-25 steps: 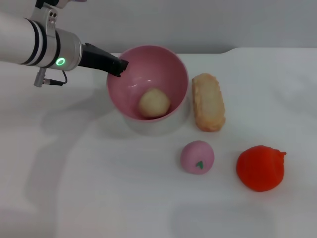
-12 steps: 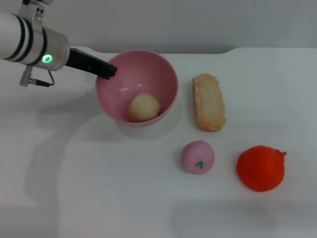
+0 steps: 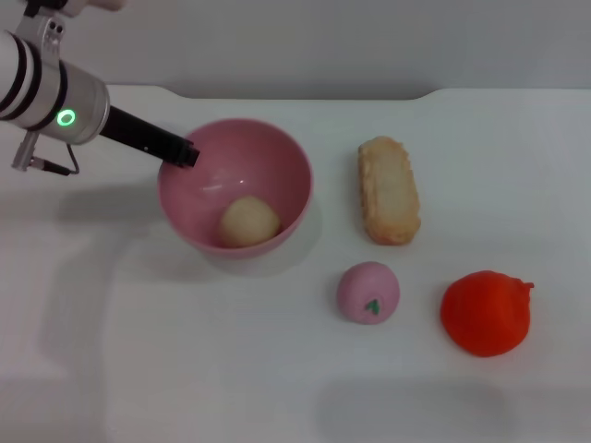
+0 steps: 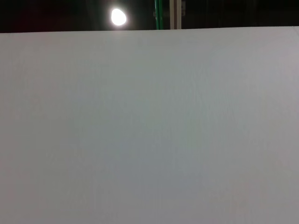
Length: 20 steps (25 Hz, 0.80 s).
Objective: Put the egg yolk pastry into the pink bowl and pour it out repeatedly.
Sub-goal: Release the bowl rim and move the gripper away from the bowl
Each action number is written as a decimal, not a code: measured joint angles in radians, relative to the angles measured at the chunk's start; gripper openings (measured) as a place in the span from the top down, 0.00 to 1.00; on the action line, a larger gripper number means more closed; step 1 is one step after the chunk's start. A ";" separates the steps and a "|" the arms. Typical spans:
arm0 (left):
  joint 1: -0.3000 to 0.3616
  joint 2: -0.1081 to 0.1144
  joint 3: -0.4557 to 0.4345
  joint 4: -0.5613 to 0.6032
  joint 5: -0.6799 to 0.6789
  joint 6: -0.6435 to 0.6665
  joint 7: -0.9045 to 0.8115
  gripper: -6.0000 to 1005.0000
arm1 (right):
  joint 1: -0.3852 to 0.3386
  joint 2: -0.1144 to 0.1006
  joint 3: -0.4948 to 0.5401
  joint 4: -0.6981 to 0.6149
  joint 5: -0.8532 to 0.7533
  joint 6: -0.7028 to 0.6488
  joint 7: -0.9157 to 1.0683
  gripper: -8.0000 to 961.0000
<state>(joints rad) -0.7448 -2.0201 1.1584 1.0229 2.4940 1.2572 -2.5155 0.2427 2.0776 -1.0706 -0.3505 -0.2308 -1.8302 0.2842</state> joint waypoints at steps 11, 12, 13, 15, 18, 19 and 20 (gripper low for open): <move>0.032 0.002 0.000 -0.054 0.001 -0.009 0.006 0.92 | 0.009 -0.003 -0.001 -0.007 -0.001 -0.002 -0.002 0.24; 0.034 0.002 -0.002 -0.062 0.001 -0.014 0.007 0.92 | 0.010 -0.003 -0.001 -0.007 -0.001 -0.003 -0.002 0.24; 0.035 0.002 -0.002 -0.067 0.001 -0.017 0.007 0.92 | 0.010 -0.003 0.000 -0.008 -0.001 -0.004 -0.002 0.24; 0.035 0.002 -0.002 -0.067 0.001 -0.017 0.007 0.91 | 0.012 -0.003 0.001 -0.008 0.000 -0.009 -0.002 0.24; 0.046 -0.001 0.006 -0.072 0.001 -0.024 0.009 0.90 | 0.013 -0.003 0.001 -0.008 0.002 -0.015 -0.003 0.24; 0.046 -0.001 0.006 -0.072 0.001 -0.024 0.009 0.90 | 0.013 -0.003 0.001 -0.008 0.003 -0.016 -0.003 0.25; 0.046 -0.001 0.006 -0.072 0.001 -0.024 0.009 0.90 | 0.013 -0.003 0.001 -0.008 0.004 -0.016 -0.003 0.25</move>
<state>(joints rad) -0.6992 -2.0208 1.1642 0.9511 2.4945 1.2330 -2.5065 0.2558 2.0747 -1.0693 -0.3580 -0.2273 -1.8459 0.2813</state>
